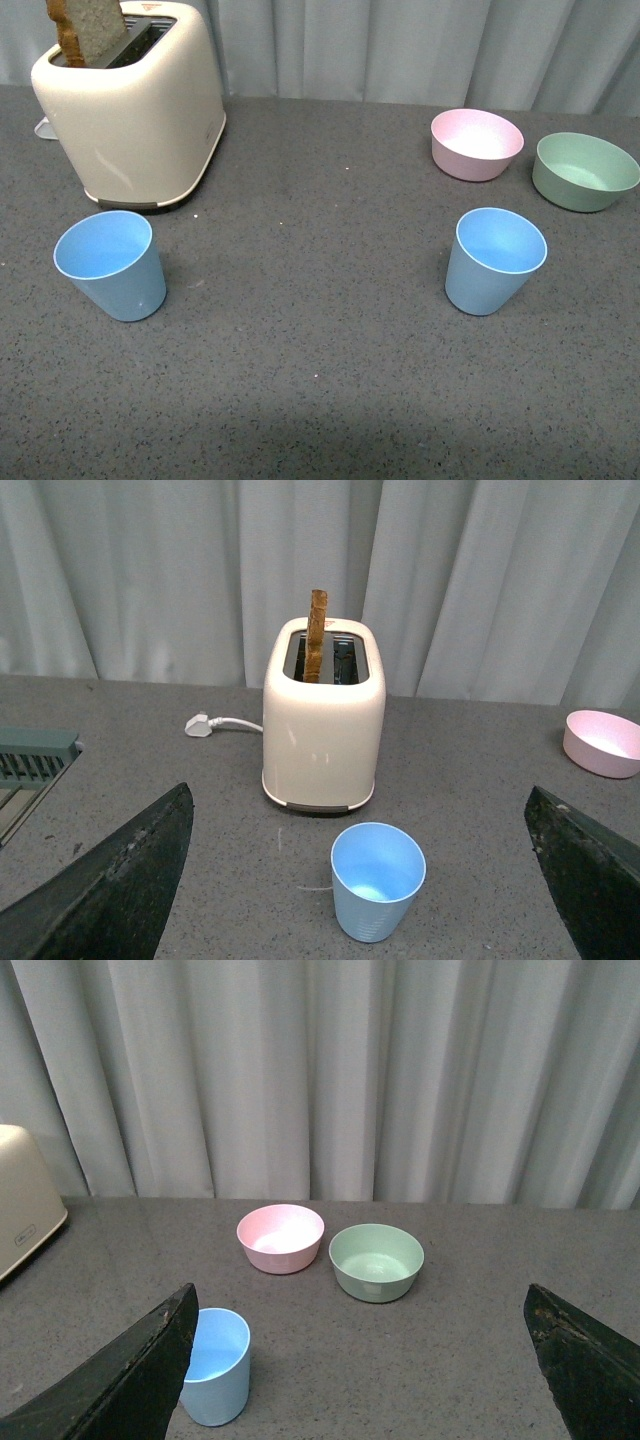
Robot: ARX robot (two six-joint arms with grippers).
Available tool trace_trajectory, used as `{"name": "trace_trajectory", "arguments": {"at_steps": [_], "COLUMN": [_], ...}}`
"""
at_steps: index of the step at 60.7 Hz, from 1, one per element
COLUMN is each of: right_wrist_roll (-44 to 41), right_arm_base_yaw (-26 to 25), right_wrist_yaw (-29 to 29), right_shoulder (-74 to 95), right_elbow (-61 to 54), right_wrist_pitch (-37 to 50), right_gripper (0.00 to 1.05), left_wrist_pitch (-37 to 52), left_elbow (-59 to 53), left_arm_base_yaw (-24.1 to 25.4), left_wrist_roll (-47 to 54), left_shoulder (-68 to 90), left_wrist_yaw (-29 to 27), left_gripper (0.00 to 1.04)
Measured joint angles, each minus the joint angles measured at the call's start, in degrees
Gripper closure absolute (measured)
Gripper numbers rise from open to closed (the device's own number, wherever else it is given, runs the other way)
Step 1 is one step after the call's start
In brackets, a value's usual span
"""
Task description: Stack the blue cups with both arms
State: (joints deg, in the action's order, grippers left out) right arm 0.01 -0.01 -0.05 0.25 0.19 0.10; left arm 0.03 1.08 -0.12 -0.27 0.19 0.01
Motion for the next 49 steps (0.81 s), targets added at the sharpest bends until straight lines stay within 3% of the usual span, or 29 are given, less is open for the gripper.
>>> {"name": "trace_trajectory", "arguments": {"at_steps": [49], "right_wrist_roll": [0.0], "right_arm_base_yaw": [0.0], "right_wrist_yaw": [0.0], "right_shoulder": [0.0], "right_elbow": [0.0], "right_wrist_pitch": [0.0], "right_gripper": [0.1], "left_wrist_pitch": [0.0], "left_elbow": [0.0], "left_arm_base_yaw": [0.0], "left_wrist_roll": [0.0], "left_shoulder": [0.0], "left_wrist_yaw": [0.0], "left_gripper": [0.07]}}
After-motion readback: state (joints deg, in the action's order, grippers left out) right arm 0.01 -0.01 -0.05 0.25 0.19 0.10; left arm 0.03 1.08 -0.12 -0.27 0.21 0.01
